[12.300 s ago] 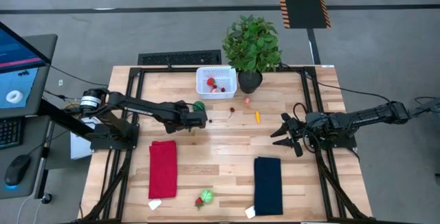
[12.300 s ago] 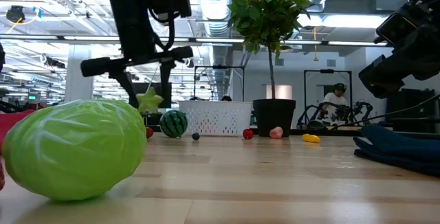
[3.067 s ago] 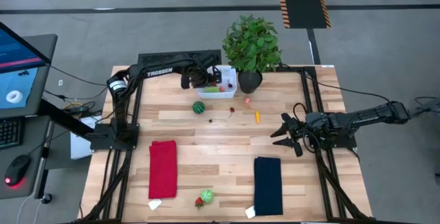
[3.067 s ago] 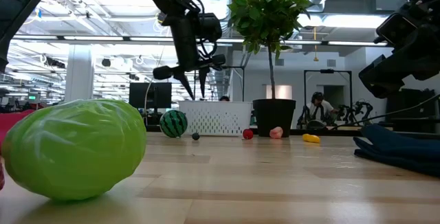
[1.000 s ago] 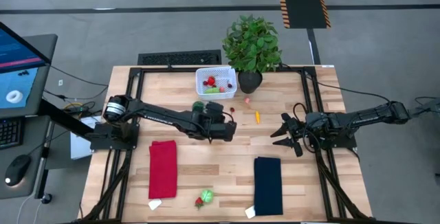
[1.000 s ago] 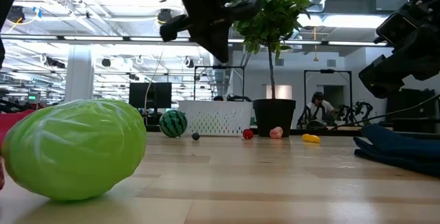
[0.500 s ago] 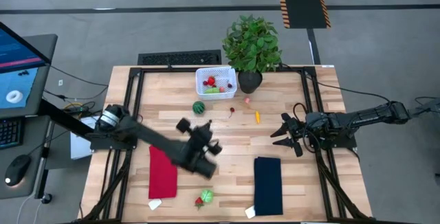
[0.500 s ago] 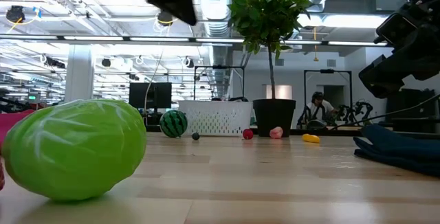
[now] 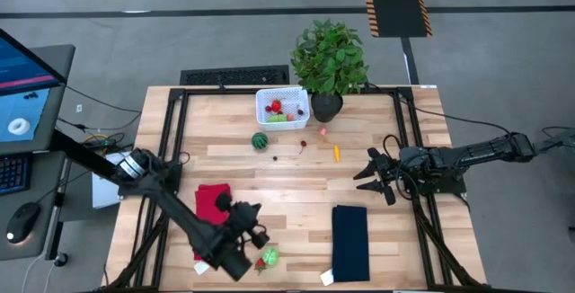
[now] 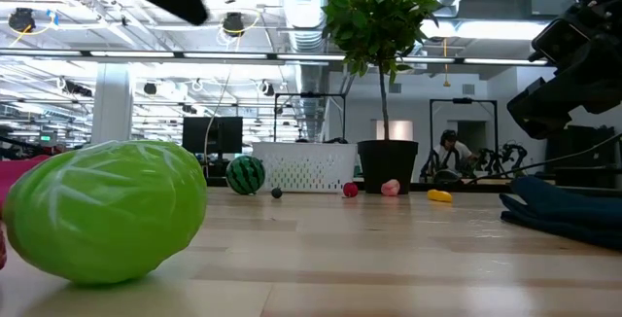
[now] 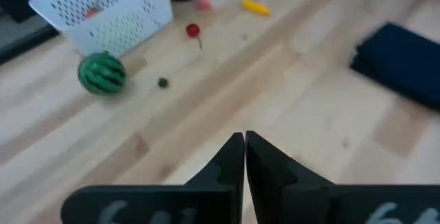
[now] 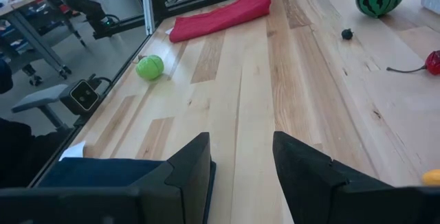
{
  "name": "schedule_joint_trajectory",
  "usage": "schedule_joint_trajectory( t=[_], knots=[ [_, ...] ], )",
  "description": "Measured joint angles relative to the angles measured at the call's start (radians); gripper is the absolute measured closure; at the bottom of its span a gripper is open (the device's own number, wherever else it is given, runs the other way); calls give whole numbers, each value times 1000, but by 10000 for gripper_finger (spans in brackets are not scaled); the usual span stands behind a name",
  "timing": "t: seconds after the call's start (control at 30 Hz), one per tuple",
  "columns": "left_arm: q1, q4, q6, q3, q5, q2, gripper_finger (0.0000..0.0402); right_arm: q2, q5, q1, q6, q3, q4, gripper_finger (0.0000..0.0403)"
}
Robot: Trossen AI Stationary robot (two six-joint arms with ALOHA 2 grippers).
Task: Pick and placing Produce into tupperware
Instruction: Put the red strawberry into the white basket
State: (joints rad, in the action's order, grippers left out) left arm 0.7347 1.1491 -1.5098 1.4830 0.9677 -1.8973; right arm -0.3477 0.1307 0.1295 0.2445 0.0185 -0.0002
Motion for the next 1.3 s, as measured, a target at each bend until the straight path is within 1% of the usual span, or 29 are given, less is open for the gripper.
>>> schedule_joint_trajectory(
  t=[0.03, 0.17, 0.27, 0.33, 0.4, 0.5, 0.63, 0.77, 0.9, 1.13, 1.2, 1.3],
  knots=[
    [11, -1, -1, 0, -31, 0, 397, 0, 0, 0, 0, 0, 0, 221],
    [42, -77, -2, 0, -229, 0, 397, 0, 0, 0, 0, 0, 0, 221],
    [47, -109, -2, 0, -333, 0, 397, 0, 0, 0, 0, 0, 0, 221],
    [47, -119, 4, 0, -369, 0, 397, 0, 0, 0, 0, 0, 0, 221],
    [44, -142, 26, 0, -378, 0, 397, 0, 0, 0, 0, 0, 0, 221],
    [42, -180, 34, 0, -422, 0, 397, 0, 0, 0, 0, 0, 0, 221],
    [41, -263, 111, 0, -491, -1, 397, 0, 0, 0, 0, 0, 0, 221],
    [42, -331, 91, 0, -551, -2, 397, 0, 0, 0, 0, 0, 0, 221],
    [60, -366, 36, 0, -557, -8, 397, 0, 0, 0, 0, 0, 0, 221],
    [137, -419, -80, 4, -427, -66, 397, 1, 0, 0, 0, 0, 0, 221],
    [153, -426, -102, 12, -388, -82, 397, 1, 0, 0, 0, 0, 0, 221],
    [176, -434, -176, 37, -350, -112, 397, 1, 0, 0, 0, 0, 0, 221]
  ],
)
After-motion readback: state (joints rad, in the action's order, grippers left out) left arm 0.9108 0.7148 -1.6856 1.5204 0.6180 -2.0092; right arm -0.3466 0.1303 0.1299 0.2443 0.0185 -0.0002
